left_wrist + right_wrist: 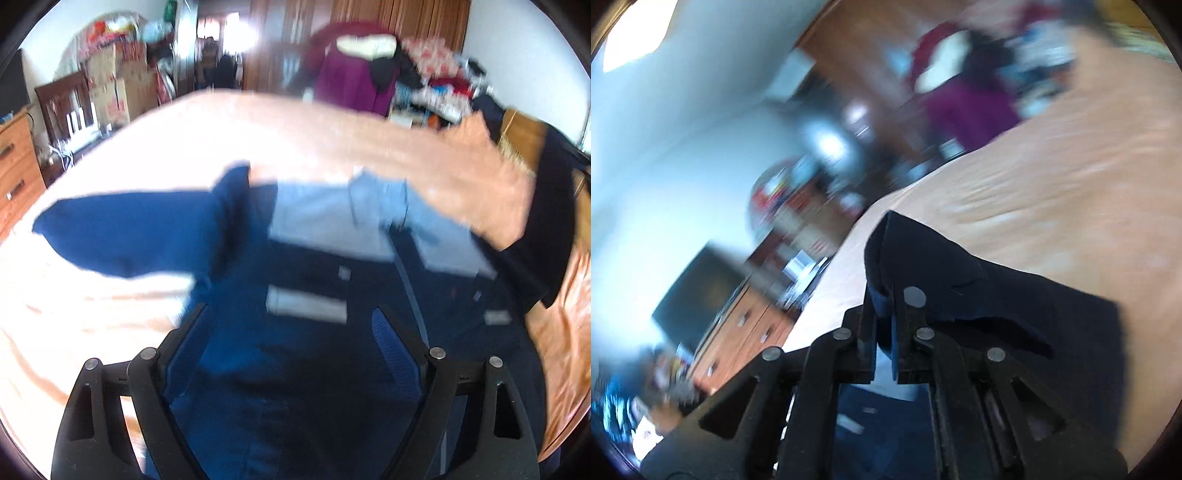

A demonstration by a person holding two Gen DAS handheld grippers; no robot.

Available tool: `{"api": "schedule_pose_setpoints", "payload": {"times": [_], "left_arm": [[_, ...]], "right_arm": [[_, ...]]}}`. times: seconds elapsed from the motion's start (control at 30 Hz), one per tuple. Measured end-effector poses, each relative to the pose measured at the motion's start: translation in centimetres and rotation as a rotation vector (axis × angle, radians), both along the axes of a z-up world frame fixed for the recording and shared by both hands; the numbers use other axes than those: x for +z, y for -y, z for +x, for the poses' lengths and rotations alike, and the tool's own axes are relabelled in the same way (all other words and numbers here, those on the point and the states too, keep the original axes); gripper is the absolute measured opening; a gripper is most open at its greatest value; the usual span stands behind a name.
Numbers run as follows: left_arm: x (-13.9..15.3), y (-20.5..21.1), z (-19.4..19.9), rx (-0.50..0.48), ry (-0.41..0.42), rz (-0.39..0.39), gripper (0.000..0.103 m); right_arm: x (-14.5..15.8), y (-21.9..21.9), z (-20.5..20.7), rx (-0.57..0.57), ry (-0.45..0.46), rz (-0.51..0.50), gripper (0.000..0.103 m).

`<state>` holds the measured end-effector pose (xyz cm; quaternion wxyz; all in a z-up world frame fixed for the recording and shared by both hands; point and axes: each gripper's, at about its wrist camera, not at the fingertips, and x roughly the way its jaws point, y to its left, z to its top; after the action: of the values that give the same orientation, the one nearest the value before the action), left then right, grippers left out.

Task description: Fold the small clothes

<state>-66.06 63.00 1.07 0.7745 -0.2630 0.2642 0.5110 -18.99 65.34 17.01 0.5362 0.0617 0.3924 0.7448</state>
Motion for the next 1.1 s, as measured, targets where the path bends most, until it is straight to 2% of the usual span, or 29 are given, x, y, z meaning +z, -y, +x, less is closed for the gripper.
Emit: {"api": "schedule_pose_setpoints", "payload": {"times": [0.07, 0.17, 0.23, 0.3, 0.37, 0.47, 0.53, 0.6, 0.63, 0.67, 0.7, 0.73, 0.77, 0.8, 0.83, 0.93, 1.1], "left_arm": [[2.3, 0.0, -1.5, 0.019, 0.040, 0.045, 0.091], [4.6, 0.0, -4.0, 0.055, 0.052, 0.108, 0.093], [5.0, -0.3, -5.8, 0.081, 0.042, 0.115, 0.094], [4.4, -0.6, -7.5, 0.095, 0.044, 0.092, 0.094], [3.5, -0.9, -8.8, 0.109, 0.042, 0.067, 0.094], [1.5, -1.1, -10.6, 0.127, 0.051, 0.034, 0.094], [0.0, -1.5, -11.9, 0.153, 0.061, 0.007, 0.094], [-1.5, -1.9, -13.1, 0.184, 0.099, -0.036, 0.094], [-2.1, -2.0, -13.7, 0.201, 0.117, -0.049, 0.094], [-2.6, -2.0, -14.4, 0.222, 0.132, -0.058, 0.094], [-3.0, -2.0, -15.1, 0.245, 0.143, -0.063, 0.094], [-3.5, -2.2, -16.1, 0.269, 0.156, -0.070, 0.094], [-3.9, -2.3, -16.8, 0.292, 0.162, -0.077, 0.094], [-4.3, -2.6, -18.0, 0.322, 0.166, -0.081, 0.094], [-4.6, -2.8, -19.0, 0.343, 0.170, -0.081, 0.094], [-5.6, -3.7, -22.8, 0.430, 0.219, -0.097, 0.094], [-7.5, -5.1, -26.5, 0.482, 0.278, -0.120, 0.094]], "right_arm": [[-1.2, -4.5, -6.6, 0.120, -0.025, -0.017, 0.008], [-5.2, -9.6, -16.6, 0.257, 0.022, -0.109, 0.018], [-7.6, -9.8, -20.2, 0.297, 0.044, -0.166, 0.022], [-9.0, -8.4, -21.2, 0.323, 0.058, -0.171, 0.022], [-10.1, -5.8, -20.3, 0.318, 0.095, -0.176, 0.022], [-13.2, -2.2, -14.8, 0.233, 0.153, -0.227, 0.022], [-15.9, -0.2, -10.0, 0.154, 0.198, -0.313, 0.024], [-19.4, 1.8, -5.5, 0.067, 0.265, -0.442, 0.024], [-21.6, 2.8, -3.7, 0.031, 0.289, -0.522, 0.021], [-23.6, 3.8, -1.7, 0.017, 0.268, -0.589, 0.009], [-23.9, 4.3, -0.7, -0.001, 0.243, -0.593, 0.000], [-23.1, 4.9, -0.2, -0.022, 0.248, -0.595, 0.001], [-21.8, 4.9, -0.7, -0.041, 0.298, -0.584, 0.010], [-20.3, 4.9, -1.4, -0.048, 0.337, -0.547, 0.033], [-18.9, 4.5, -2.1, -0.041, 0.342, -0.503, 0.045], [-14.5, 2.1, -7.1, 0.037, 0.359, -0.393, 0.051], [-10.6, -3.2, -20.7, 0.301, 0.411, -0.279, 0.052]]}}
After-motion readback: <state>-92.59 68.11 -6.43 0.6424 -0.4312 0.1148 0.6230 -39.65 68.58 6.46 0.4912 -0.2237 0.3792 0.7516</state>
